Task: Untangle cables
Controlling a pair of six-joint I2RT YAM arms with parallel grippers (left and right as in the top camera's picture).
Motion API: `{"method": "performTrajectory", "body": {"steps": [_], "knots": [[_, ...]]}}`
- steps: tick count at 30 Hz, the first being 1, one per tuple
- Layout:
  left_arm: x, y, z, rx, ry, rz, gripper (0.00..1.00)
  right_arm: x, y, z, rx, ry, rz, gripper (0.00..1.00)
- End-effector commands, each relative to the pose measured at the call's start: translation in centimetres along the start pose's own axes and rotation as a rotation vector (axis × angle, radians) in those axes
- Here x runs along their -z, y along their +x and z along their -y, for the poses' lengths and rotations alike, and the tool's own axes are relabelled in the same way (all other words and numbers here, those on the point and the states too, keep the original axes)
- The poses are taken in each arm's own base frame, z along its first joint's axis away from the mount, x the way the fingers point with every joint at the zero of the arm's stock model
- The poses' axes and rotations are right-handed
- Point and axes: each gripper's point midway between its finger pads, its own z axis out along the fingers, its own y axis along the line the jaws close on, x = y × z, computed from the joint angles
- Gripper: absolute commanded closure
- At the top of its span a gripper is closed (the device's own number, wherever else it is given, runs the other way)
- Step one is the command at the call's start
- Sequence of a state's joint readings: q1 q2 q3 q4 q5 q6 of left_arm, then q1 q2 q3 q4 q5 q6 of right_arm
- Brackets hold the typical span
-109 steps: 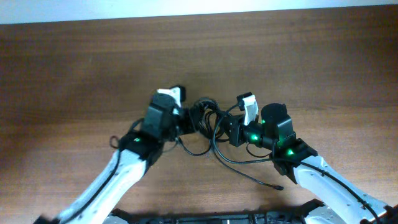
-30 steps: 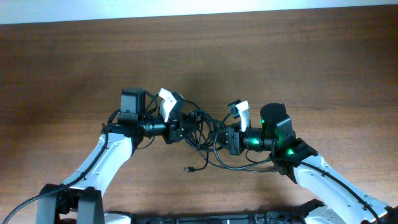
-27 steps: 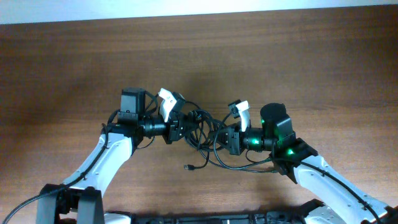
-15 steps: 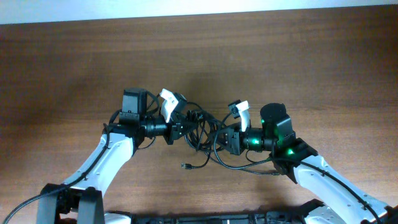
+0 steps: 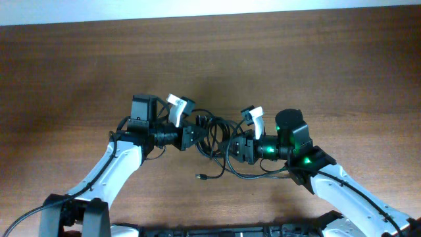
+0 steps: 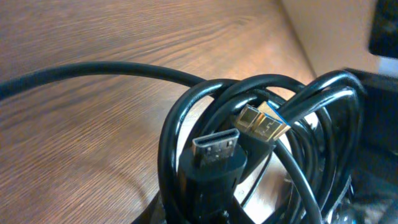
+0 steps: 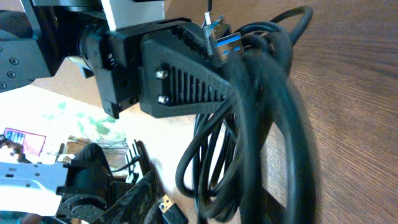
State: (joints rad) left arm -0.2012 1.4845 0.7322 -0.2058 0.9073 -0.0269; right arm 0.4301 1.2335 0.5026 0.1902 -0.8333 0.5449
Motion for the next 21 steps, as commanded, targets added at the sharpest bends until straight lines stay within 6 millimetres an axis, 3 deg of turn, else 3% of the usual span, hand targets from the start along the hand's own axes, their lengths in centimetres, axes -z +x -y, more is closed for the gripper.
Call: {"method": "performTrajectory", "body": {"steps": [1, 5, 10, 14, 17, 19, 21], "knots": [[0.3, -0.6, -1.4, 0.117, -0.102, 0.025, 1.00, 0.0, 0.4, -0.4, 0.014, -0.027, -0.015, 0.50], [0.6, -0.9, -2.0, 0.147, -0.147, 0.040, 1.00, 0.9, -0.7, 0.6, -0.003, -0.008, 0.024, 0.35], [2.1, -2.2, -2.1, 0.122, -0.239, 0.105, 1.00, 4.5, -2.9, 1.9, -0.107, -0.066, 0.090, 0.33], [4.0, -2.9, -2.8, 0.166, -0.362, 0.164, 1.00, 6.8, -3.7, 0.7, -0.110, -0.186, 0.095, 0.32], [4.9, -3.2, -3.0, 0.199, -0.407, 0.198, 1.00, 7.3, -4.2, 0.4, -0.127, -0.209, 0.103, 0.32], [5.2, -3.3, -3.0, 0.227, -0.424, 0.214, 1.00, 7.3, -4.3, 0.2, -0.149, -0.213, 0.102, 0.26], [5.2, -3.1, -3.1, 0.238, -0.426, 0.209, 1.00, 7.1, -4.1, 0.1, -0.196, -0.219, 0.087, 0.10]]}}
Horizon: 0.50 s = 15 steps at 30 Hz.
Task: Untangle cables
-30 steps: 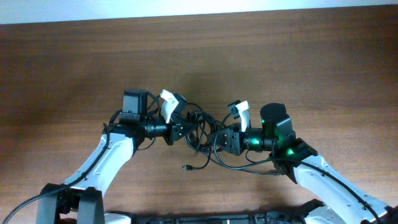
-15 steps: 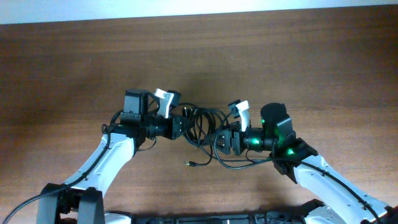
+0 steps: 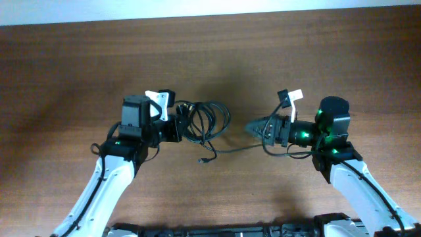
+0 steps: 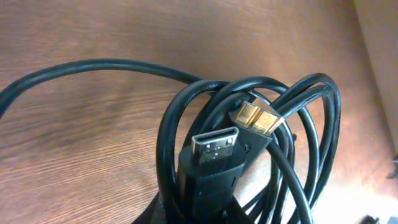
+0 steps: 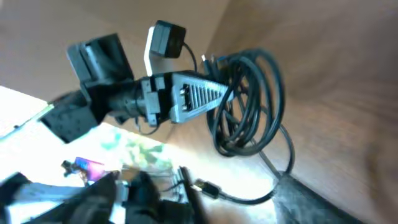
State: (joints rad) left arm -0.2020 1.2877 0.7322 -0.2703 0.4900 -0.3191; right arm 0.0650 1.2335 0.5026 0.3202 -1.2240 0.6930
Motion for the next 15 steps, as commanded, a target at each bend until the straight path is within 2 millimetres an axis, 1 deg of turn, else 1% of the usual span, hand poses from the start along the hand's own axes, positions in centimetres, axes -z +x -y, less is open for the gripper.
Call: {"method": "performTrajectory", "body": {"steps": [1, 2, 3, 4, 6, 7, 11, 12, 13, 15], "knots": [[0.5, -0.6, -0.3, 0.042, -0.036, 0.030, 1.00, -0.4, 1.1, -0.8, -0.089, -0.042, -0.052, 0.08], [0.5, -0.6, -0.3, 0.042, -0.037, 0.031, 1.00, -0.6, 1.3, -0.9, -0.086, -0.046, -0.060, 0.08], [0.5, -0.6, -0.3, 0.047, -0.039, 0.031, 1.00, -0.9, 1.5, -1.0, -0.084, -0.046, -0.068, 0.15], [0.6, -0.7, -0.5, 0.059, -0.049, 0.036, 1.00, -1.3, 1.7, -1.0, -0.080, -0.036, -0.069, 0.27], [0.6, -0.8, -0.7, 0.075, -0.061, 0.041, 1.00, -2.3, 1.8, -0.6, -0.072, 0.004, -0.057, 0.39], [0.6, -0.8, -0.7, 0.075, -0.061, 0.041, 1.00, -3.1, 1.8, -0.1, -0.063, 0.047, -0.038, 0.43], [0.6, -0.8, -0.7, 0.075, -0.061, 0.040, 1.00, -5.4, 2.1, 1.0, -0.027, 0.168, 0.014, 0.49], [0.6, -0.8, -0.7, 0.075, -0.061, 0.040, 1.00, -6.0, 2.3, 1.1, -0.016, 0.195, 0.025, 0.54], [0.6, -0.8, -0.7, 0.075, -0.061, 0.040, 1.00, -6.4, 2.4, 1.1, -0.002, 0.212, 0.036, 0.56], [0.5, -0.7, -0.6, 0.072, -0.059, 0.039, 1.00, -7.8, 2.7, 0.4, 0.048, 0.225, 0.056, 0.56]]}}
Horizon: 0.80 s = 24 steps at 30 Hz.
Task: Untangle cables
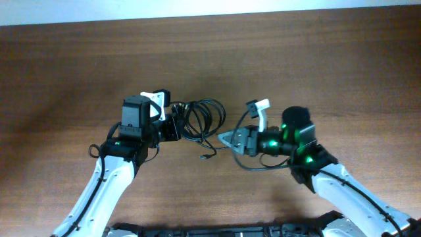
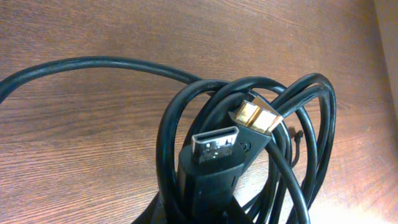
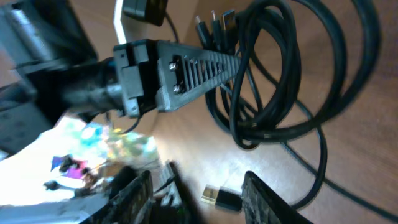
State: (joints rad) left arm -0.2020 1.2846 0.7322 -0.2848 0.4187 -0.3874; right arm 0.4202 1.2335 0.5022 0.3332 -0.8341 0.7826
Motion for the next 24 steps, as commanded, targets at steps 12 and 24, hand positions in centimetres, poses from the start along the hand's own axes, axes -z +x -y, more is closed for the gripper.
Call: {"method": "performTrajectory", "body": {"steps": [12, 24], "knots": [[-0.8, 1.7, 5.0, -0.190, 0.078, -0.022, 1.00, -2.4, -1.5, 3.3, 0.122, 0.328, 0.240, 0.58], [-1.1, 2.0, 5.5, -0.228, 0.063, -0.018, 1.00, -3.8, -1.1, 4.0, 0.115, 0.293, 0.215, 0.96]]}}
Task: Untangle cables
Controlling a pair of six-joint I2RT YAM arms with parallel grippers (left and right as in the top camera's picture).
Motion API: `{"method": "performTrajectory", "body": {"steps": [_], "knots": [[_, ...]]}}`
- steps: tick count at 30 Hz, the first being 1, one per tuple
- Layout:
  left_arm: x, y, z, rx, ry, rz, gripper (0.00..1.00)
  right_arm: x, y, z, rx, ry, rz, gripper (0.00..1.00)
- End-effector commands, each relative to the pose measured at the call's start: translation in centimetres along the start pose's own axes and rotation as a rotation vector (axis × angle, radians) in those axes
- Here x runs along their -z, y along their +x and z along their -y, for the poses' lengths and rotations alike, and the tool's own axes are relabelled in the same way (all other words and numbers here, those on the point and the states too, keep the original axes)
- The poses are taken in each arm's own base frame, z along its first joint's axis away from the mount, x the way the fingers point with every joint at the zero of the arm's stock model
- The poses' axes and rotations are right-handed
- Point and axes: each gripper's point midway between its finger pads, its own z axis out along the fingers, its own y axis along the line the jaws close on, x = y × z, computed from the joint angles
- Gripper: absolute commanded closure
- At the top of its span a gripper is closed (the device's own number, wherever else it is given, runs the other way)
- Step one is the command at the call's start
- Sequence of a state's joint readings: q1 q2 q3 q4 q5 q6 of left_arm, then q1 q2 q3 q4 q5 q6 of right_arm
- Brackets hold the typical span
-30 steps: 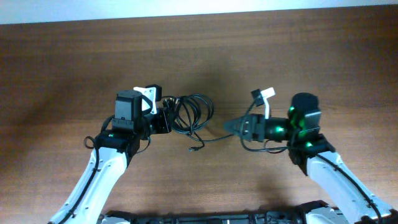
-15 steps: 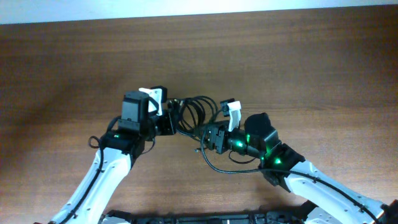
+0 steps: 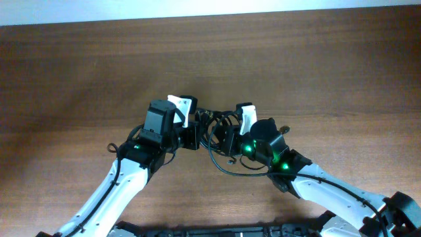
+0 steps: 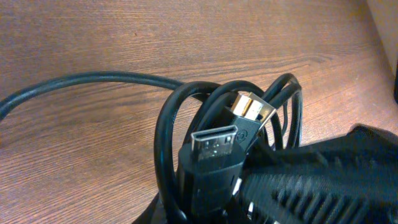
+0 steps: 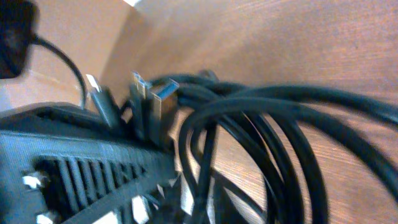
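Note:
A bundle of black cables [image 3: 212, 125] hangs between my two grippers at the table's middle. My left gripper [image 3: 195, 136] is shut on it; in the left wrist view a black flat plug [image 4: 216, 149] and gold plugs [image 4: 252, 107] stick up from the coils above the jaws. My right gripper [image 3: 223, 139] is pressed against the bundle from the right, and its ribbed finger [image 4: 323, 180] shows beside the plugs. The right wrist view is filled by coils [image 5: 301, 180], silver plugs [image 5: 158, 93] and the left gripper's ribbed finger [image 5: 74, 180]. The right jaws themselves are hidden.
One loose loop of cable [image 3: 227, 170] sags from the bundle toward the front under the right wrist. The wooden table [image 3: 316, 66] stretches bare round both arms.
My right gripper has moved left from a short way off and now sits right against the bundle. The left gripper with the bundle has shifted a little right and toward the front.
Both grippers were together at the bundle. Then the right one stood far to the right with one thin cable trailing out to it, the left still holding the coils. Later it was nearer, jaws open. Now it is at the bundle again.

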State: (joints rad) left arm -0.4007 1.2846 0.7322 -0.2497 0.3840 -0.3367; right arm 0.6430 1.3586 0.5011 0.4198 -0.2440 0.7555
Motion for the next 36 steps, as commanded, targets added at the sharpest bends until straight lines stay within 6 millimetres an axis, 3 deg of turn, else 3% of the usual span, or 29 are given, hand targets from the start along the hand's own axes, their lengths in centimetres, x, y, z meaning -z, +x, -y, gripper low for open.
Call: {"method": "performTrajectory", "body": {"steps": [1, 5, 11, 16, 20, 24, 30, 33, 36], "knots": [[0.5, -1.1, -1.1, -0.028, -0.084, 0.053, 1.00, 0.1, -0.3, -1.6, 0.031, -0.080, 0.008, 0.96], [2.1, -2.9, -6.5, 0.128, -0.303, 0.153, 1.00, 1.3, -0.5, -3.2, 0.027, -0.212, -0.057, 0.96], [5.6, -4.1, -13.1, 0.501, -0.390, 0.271, 1.00, 3.0, -2.3, -1.9, -0.010, -0.280, -0.083, 0.96], [6.7, -4.3, -14.6, 0.570, -0.363, 0.291, 1.00, 3.4, -3.4, 0.2, -0.051, -0.231, -0.059, 0.96], [7.9, -4.9, -16.2, 0.731, -0.365, 0.365, 1.00, 3.5, -2.3, 2.1, -0.120, -0.160, -0.108, 0.96], [7.8, -5.9, -15.4, 0.712, -0.296, 0.382, 1.00, 3.5, -0.8, 3.5, -0.175, -0.101, -0.161, 0.93], [7.2, -6.1, -13.6, 0.412, -0.236, 0.308, 1.00, 3.5, -0.4, 3.7, -0.182, -0.091, -0.173, 0.68], [6.6, -5.9, -11.2, 0.251, -0.117, 0.256, 1.00, 3.5, -0.4, 3.7, -0.182, -0.091, -0.173, 0.53], [6.1, -5.7, -8.8, 0.117, -0.013, 0.222, 1.00, 3.5, -0.4, 3.6, -0.138, -0.096, -0.171, 0.49]]}}
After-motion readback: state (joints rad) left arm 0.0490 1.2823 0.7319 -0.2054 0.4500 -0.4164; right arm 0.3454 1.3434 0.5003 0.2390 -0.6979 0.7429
